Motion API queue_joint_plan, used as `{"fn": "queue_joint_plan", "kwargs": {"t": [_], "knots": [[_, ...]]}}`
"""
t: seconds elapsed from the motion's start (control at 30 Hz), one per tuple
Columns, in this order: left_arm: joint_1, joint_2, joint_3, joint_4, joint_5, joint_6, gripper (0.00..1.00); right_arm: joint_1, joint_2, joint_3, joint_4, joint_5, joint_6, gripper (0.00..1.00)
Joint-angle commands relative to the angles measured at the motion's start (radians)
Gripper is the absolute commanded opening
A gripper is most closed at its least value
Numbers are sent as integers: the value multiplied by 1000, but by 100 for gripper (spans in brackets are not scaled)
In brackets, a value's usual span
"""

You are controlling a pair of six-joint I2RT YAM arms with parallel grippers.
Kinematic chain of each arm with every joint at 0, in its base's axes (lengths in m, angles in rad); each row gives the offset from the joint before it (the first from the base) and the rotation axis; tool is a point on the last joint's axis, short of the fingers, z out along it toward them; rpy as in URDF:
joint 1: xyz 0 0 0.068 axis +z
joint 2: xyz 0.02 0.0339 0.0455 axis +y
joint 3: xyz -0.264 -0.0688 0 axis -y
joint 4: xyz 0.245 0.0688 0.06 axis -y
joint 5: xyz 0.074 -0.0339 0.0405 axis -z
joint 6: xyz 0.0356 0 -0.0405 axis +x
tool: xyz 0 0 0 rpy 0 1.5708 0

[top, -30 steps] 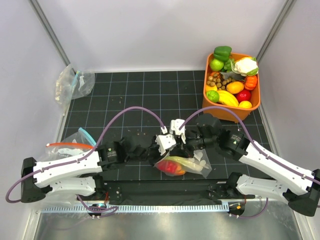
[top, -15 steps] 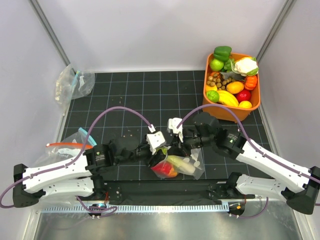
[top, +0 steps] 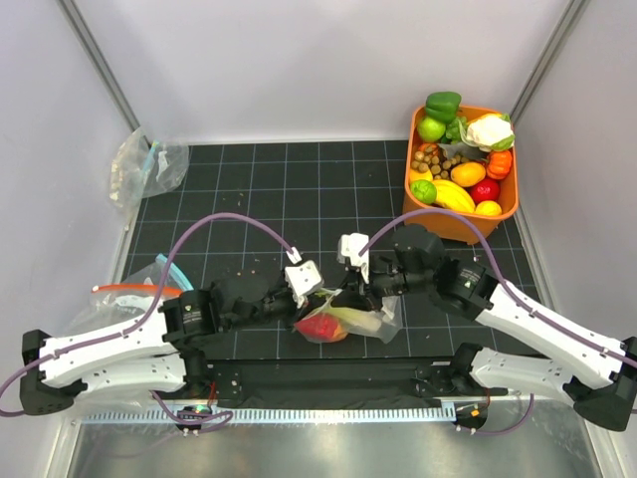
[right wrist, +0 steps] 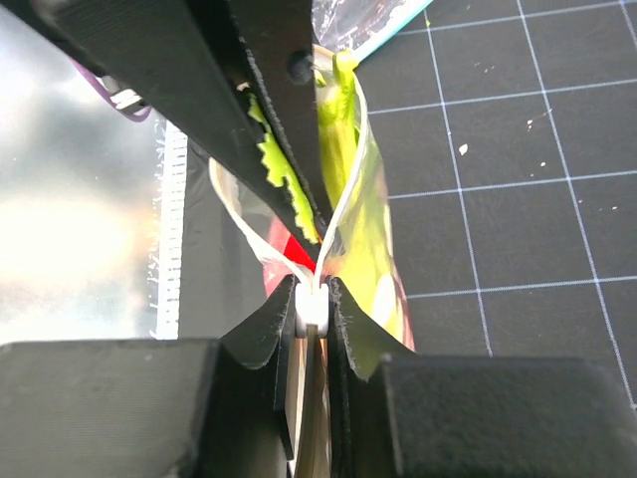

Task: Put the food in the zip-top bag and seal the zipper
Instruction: Zip the zipper food storage bag at the center of the board.

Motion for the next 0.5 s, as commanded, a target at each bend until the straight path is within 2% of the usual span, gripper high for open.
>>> {"fn": "queue_joint_plan", "kwargs": {"t": [0.0,0.13,0.37,0.4,0.47], "knots": [[1,-4,-2,31,-9,0,0,6,-51,-2,91,-13,12,1],[1,62,30,5,35,23,0,5,-60,-8,112,-19,21,1],[1,237,96,-41,22,18,0,3,-48,-11,125,-45,29,2],[2,247,97,-41,25,15,2,5,-45,-14,129,-43,29,7],[1,241,94,-27,34,12,11,5,-43,-19,132,-43,26,9]]}}
